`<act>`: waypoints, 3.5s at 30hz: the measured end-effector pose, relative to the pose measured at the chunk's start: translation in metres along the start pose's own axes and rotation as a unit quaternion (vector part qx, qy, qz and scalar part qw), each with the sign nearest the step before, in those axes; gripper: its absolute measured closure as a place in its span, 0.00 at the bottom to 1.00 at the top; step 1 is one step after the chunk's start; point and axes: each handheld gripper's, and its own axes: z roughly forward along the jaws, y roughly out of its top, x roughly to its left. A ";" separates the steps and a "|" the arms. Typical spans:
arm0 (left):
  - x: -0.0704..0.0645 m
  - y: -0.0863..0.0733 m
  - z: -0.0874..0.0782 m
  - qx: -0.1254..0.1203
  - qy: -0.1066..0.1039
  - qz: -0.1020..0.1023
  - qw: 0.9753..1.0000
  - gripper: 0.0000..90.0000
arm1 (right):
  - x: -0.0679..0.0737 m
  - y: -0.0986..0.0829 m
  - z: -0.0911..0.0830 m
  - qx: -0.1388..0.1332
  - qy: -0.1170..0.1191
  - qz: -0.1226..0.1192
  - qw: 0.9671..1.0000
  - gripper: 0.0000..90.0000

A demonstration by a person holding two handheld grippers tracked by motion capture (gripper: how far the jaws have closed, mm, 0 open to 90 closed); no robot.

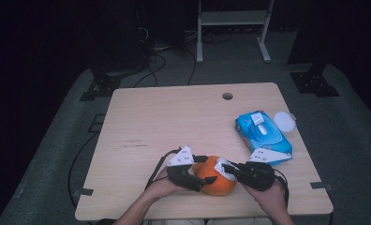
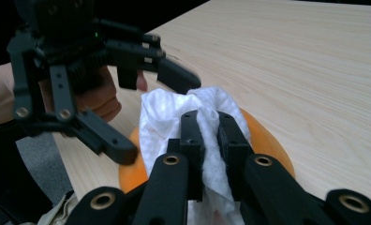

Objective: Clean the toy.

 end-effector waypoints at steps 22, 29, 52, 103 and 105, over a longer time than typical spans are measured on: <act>-0.005 -0.004 0.005 0.032 -0.043 0.008 0.999 0.24 | -0.010 -0.025 -0.006 0.040 -0.033 0.020 0.998 0.92; -0.001 0.007 0.000 0.003 -0.041 -0.008 0.999 0.18 | 0.004 -0.025 -0.007 0.039 0.014 0.013 0.999 0.91; -0.018 0.005 0.015 0.044 0.001 0.055 0.998 0.69 | -0.029 -0.034 -0.045 0.014 -0.025 0.072 0.997 0.91; 0.066 0.027 -0.036 -0.022 0.147 -0.004 0.989 0.55 | -0.061 -0.050 -0.018 0.052 -0.089 0.024 0.994 0.63; 0.065 0.026 -0.043 -0.028 0.149 -0.008 0.988 0.53 | -0.061 -0.049 -0.019 0.046 -0.087 0.028 0.995 0.62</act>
